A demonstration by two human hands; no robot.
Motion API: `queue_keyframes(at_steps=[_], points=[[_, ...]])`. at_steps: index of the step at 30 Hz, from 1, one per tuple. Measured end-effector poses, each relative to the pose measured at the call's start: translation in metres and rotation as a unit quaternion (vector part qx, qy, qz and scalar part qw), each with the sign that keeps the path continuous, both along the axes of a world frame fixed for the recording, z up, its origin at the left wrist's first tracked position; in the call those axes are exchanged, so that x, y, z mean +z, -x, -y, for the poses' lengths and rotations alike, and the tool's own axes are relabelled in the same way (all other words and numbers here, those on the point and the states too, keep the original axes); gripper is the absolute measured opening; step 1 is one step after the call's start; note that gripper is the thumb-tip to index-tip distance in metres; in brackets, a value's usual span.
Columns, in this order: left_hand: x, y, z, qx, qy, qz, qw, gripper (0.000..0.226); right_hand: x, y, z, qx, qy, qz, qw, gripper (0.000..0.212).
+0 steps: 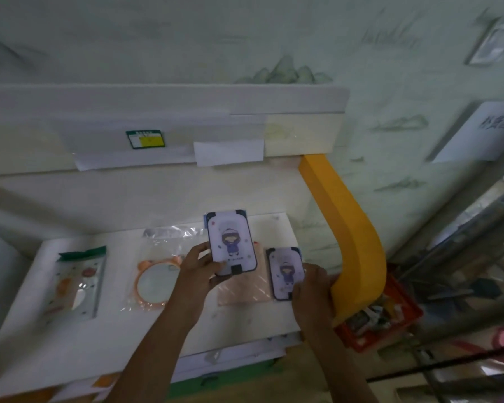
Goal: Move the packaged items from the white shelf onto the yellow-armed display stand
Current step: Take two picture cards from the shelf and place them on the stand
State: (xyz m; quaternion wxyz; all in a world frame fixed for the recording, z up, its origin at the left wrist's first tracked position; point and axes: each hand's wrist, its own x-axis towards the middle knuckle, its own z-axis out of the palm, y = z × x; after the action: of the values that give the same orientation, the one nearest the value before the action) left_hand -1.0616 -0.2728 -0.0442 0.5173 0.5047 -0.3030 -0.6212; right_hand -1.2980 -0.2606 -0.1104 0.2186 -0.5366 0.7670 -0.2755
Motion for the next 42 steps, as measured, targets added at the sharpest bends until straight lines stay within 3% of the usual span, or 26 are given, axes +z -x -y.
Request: queue_keyframes(at_steps=[6, 10, 16, 19, 21, 26, 36, 42], points=[[-0.009, 0.018, 0.005, -0.040, -0.003, 0.022, 0.999, 0.034, 0.015, 0.002, -0.001, 0.094, 0.051, -0.172, 0.979, 0.047], [-0.020, 0.032, 0.011, -0.067, -0.003, 0.078, 0.995, 0.030, 0.029, 0.005, 0.000, 0.114, 0.045, -0.212, 0.970, 0.052], [-0.029, 0.057, 0.029, -0.105, 0.023, 0.160, 0.981, 0.028, 0.044, -0.001, -0.007, 0.114, 0.114, -0.180, 0.971, 0.043], [-0.042, 0.070, 0.040, -0.133, 0.057, 0.206, 0.968, 0.058, 0.046, -0.003, -0.009, 0.094, 0.128, -0.144, 0.977, 0.052], [-0.039, 0.078, 0.040, -0.158, 0.057, 0.248, 0.954, 0.061, 0.047, -0.003, -0.009, 0.072, 0.120, -0.126, 0.982, 0.062], [-0.048, 0.091, 0.044, -0.230, 0.107, 0.372, 0.893, 0.049, 0.045, -0.006, -0.005, 0.027, 0.114, -0.111, 0.987, 0.067], [-0.067, 0.089, 0.042, -0.293, 0.185, 0.489, 0.800, 0.039, 0.046, -0.017, -0.008, -0.015, 0.082, -0.078, 0.993, 0.062], [-0.069, 0.046, 0.036, -0.265, 0.237, 0.479, 0.802, 0.038, 0.051, -0.022, -0.010, 0.011, 0.097, -0.070, 0.993, 0.046]])
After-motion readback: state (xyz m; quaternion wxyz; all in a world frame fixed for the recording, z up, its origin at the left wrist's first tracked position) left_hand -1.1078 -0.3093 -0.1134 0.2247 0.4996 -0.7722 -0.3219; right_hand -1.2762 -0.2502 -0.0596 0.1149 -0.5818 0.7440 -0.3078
